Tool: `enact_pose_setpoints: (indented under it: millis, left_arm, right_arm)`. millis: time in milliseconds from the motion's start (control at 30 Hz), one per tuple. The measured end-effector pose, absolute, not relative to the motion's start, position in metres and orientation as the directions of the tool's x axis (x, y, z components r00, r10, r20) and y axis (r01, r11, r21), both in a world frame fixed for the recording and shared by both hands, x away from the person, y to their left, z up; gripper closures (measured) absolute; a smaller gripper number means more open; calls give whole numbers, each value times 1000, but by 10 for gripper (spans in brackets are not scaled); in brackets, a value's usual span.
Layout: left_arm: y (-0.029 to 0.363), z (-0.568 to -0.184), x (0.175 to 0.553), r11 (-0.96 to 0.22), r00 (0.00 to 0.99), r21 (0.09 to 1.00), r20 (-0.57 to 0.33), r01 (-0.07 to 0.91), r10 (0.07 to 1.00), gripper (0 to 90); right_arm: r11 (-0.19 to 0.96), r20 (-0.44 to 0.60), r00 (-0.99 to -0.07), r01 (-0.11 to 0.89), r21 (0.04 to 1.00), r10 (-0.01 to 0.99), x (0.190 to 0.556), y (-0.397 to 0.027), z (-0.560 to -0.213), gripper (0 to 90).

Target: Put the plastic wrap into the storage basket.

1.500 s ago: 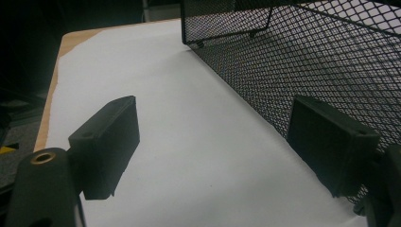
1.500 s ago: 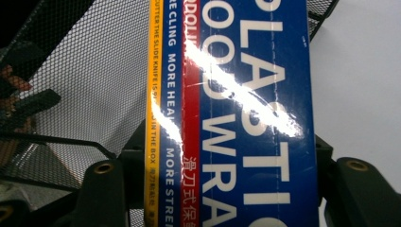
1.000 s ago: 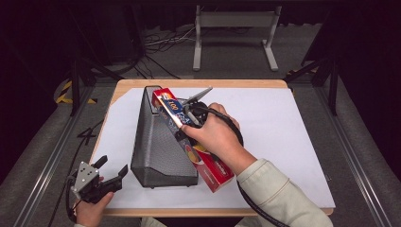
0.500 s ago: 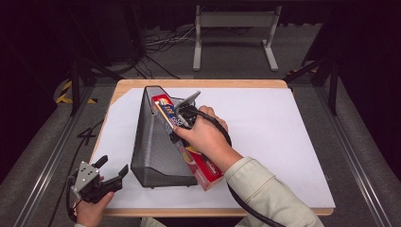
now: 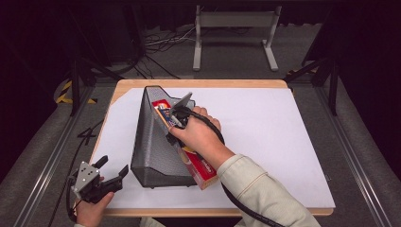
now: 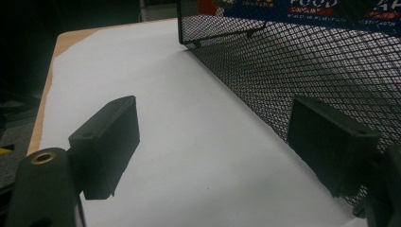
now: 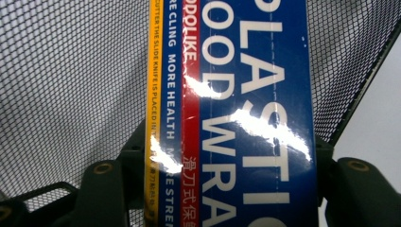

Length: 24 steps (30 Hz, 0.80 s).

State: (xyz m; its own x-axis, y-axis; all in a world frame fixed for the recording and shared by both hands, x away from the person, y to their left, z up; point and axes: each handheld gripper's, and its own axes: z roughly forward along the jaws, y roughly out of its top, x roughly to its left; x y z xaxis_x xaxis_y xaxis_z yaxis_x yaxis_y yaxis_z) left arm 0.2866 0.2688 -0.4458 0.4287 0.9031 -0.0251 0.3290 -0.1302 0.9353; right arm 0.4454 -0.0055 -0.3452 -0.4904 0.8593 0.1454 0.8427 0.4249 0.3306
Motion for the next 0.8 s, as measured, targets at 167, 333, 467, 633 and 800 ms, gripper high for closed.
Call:
enact_pose_setpoints:
  millis: [167, 333, 467, 633, 800]
  left_arm:
    - [269, -446, 287, -130, 430, 935, -26, 330, 903, 187]
    - [268, -446, 287, -129, 429, 934, -28, 333, 903, 187]
    - [268, -446, 287, -134, 431, 933, -25, 334, 902, 187]
    - [269, -446, 287, -133, 431, 932, -26, 336, 902, 187]
    - [268, -447, 287, -138, 433, 932, -23, 337, 901, 187]
  right_arm:
    - [427, 143, -488, 847, 316, 861, 449, -1, -348, 396]
    - [428, 145, -481, 857, 288, 865, 451, 2, -353, 395]
    - [431, 145, -481, 859, 275, 865, 452, 3, -356, 394]
    - [441, 144, -490, 854, 276, 860, 453, 5, -357, 385]
    - [437, 142, -495, 845, 307, 857, 452, 4, -354, 346]
